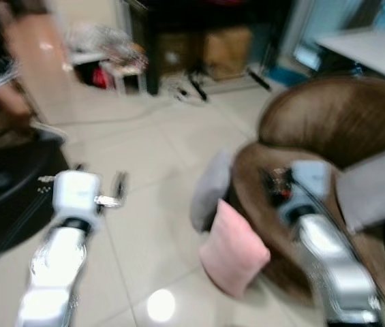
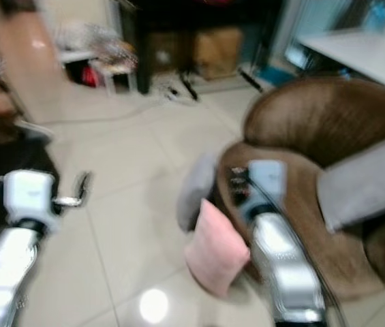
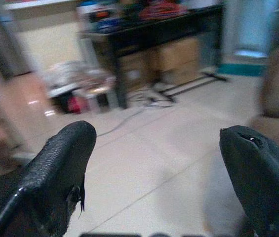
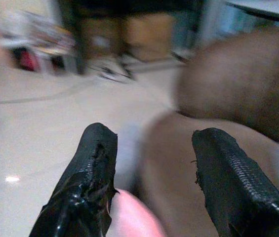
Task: Move the pillow to the sofa from floor
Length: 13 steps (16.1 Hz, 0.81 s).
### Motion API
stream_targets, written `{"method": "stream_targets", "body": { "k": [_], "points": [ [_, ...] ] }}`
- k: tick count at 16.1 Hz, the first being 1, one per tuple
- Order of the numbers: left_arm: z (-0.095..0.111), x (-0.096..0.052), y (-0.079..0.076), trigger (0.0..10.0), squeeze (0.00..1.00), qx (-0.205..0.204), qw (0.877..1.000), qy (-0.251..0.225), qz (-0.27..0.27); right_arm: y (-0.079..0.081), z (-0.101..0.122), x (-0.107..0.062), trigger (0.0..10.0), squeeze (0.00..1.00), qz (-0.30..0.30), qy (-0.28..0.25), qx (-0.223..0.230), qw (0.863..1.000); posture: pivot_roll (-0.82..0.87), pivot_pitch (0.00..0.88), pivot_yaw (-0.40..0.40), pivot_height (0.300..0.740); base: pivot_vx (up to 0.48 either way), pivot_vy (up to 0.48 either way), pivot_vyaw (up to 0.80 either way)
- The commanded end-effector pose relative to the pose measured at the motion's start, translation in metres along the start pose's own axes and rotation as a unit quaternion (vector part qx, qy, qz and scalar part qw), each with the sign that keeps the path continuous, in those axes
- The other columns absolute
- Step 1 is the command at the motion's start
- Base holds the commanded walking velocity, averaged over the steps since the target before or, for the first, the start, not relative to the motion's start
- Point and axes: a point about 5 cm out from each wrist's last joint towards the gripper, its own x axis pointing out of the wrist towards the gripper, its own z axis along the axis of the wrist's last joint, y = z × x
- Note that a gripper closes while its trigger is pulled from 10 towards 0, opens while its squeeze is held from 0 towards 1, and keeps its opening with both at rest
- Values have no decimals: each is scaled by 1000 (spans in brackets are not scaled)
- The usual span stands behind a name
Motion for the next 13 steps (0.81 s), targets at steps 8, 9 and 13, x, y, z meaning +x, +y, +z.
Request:
{"method": "stream_targets", "body": {
  "k": [8,9,13],
  "points": [
    [3,-3,8,10000,0,12,1000,-4,8,4,2,3,10000,0,-3,0,6,1000,-35,0,-48,740,352,0,-300],
    [3,-3,9,10000,0,12,1000,-4,8,4,2,3,10000,0,-3,0,4,1000,-35,0,-48,740,352,0,-800],
    [0,-7,8,10000,0,20,1000,1,12,5,-2,0,10000,0,28,6,-18,999,-41,0,-50,740,241,0,-130]
  ]
}}
